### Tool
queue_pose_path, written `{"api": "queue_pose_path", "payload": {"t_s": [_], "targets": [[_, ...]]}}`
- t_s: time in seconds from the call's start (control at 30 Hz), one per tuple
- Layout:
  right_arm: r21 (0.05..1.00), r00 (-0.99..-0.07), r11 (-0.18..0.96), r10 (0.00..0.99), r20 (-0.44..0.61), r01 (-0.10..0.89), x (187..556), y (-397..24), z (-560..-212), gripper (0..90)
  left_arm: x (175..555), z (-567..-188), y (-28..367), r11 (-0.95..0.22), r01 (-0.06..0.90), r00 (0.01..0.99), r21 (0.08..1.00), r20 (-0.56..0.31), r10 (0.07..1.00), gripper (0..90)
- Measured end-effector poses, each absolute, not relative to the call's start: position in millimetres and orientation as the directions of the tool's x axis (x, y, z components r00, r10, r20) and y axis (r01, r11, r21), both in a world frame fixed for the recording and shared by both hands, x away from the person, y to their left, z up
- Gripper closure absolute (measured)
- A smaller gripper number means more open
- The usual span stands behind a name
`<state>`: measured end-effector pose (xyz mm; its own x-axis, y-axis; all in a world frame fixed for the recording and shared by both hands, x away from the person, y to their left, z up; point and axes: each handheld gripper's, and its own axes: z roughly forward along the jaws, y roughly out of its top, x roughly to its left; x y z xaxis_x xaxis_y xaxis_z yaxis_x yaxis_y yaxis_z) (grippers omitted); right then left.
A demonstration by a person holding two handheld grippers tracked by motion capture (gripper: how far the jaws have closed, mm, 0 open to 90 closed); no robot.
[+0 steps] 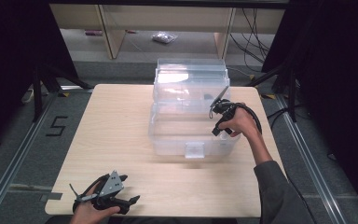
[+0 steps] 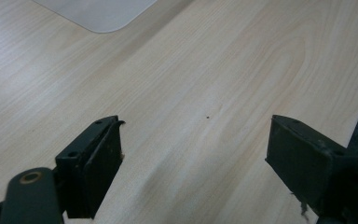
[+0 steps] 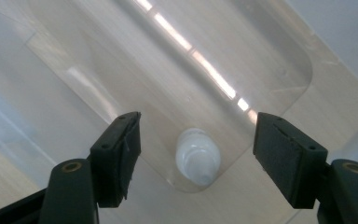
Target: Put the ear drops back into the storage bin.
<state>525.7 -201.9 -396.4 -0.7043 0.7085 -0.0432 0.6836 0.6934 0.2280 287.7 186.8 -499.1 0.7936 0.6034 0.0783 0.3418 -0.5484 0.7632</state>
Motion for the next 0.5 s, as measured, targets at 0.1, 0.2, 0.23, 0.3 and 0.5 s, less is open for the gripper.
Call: {"api": "queue_pose_path", "payload": {"t_s": [0.1,0.2,0.23,0.3,0.5], "targets": [[0.223,-0.700,0.688,0.714,-0.037,0.690,522.3,-202.6,-391.9,32.2,287.4,-499.3,186.8,-0.539,0.355,0.788,0.764,0.066,0.612,17.6],[0.249,-0.706,0.690,0.707,-0.031,0.680,519.7,-202.4,-388.6,29.7,287.5,-499.3,187.0,-0.542,0.354,0.788,0.762,0.068,0.612,17.7],[0.248,-0.706,0.689,0.708,-0.029,0.681,519.0,-202.5,-387.5,29.3,287.8,-498.9,187.2,-0.547,0.347,0.791,0.762,0.075,0.607,17.6],[0.254,-0.710,0.691,0.704,-0.026,0.676,518.1,-202.4,-385.6,28.5,287.9,-498.4,187.5,-0.552,0.346,0.797,0.759,0.073,0.600,17.6],[0.290,-0.709,0.683,0.705,-0.018,0.671,512.1,-199.0,-380.3,24.2,288.2,-499.0,187.6,-0.547,0.347,0.792,0.761,0.075,0.606,17.7]]}}
